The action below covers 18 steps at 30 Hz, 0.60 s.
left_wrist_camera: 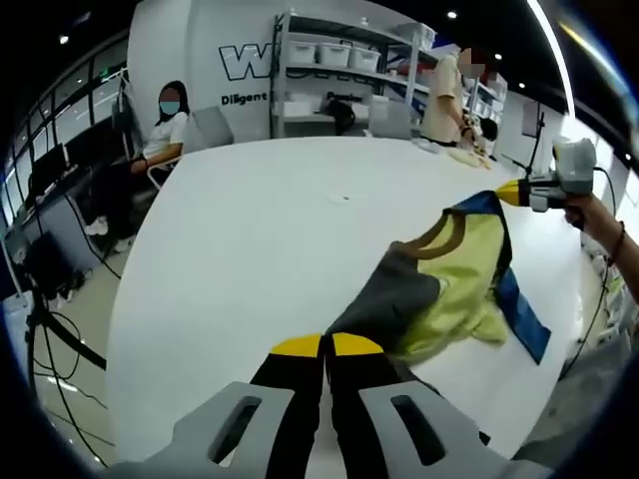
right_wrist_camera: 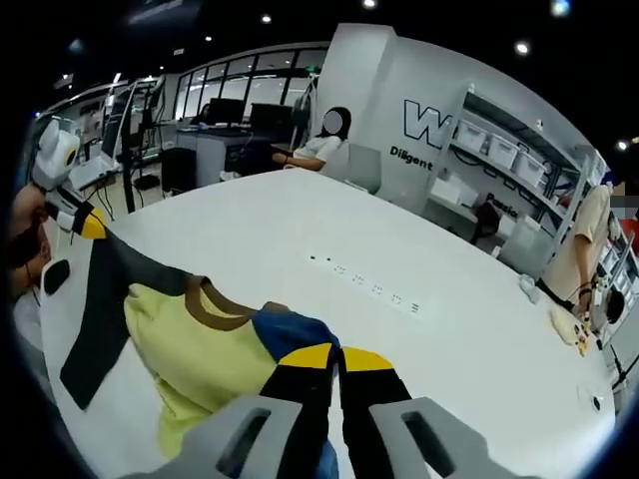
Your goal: Fold the garment on the visible template until the final outline fits inside the template.
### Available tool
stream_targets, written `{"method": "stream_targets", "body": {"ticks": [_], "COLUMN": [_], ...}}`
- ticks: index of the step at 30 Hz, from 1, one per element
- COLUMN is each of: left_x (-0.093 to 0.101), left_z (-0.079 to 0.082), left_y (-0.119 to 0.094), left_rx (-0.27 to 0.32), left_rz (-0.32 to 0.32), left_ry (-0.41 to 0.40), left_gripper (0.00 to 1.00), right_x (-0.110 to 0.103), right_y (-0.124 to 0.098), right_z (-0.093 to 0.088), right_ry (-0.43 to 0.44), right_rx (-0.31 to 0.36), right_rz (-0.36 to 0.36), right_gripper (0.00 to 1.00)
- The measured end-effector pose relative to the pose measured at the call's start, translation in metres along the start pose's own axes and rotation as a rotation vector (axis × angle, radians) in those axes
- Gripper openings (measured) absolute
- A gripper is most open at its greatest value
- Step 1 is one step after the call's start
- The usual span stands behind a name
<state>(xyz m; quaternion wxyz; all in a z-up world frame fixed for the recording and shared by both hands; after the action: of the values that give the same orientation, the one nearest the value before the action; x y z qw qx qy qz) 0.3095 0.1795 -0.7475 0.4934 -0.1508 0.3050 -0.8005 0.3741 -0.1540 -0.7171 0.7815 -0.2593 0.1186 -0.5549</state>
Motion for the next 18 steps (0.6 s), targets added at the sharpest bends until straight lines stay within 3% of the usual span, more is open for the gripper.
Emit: {"method": "stream_targets", "body": {"ticks": [8,18], "left_x": [-0.018,-0.039], "left_z": [0.006,-0.002], "left_y": [0.017,0.049], "left_rx": [-0.013,-0.104], "left_rz": [0.003,0.011], "left_ry": [-0.022,-0.002], "left_gripper": [0.00,0.00], "right_x": [0.015,0.027], "right_y": [0.021,0.050], "right_z": [-0.010,-0.030], "right_ry": [0.020,0.051], "right_rx": [-0.037,-0.111], "right_rz": [-0.028,-0.027], "right_gripper": [0.00,0.00]}}
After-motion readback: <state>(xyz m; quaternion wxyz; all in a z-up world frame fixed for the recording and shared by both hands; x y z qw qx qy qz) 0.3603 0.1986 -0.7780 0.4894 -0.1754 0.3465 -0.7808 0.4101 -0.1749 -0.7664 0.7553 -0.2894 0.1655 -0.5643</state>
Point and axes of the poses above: the point that each gripper's makers call its tool centre point, and the gripper's own axes: y roughly forward along the fingers, x roughly to its right, z roughly out of its top, the point moved 1 cm from there along -y, roughly backward along the fingers, and after that the axes turned 10 degrees about y, right-handed, at the moved point
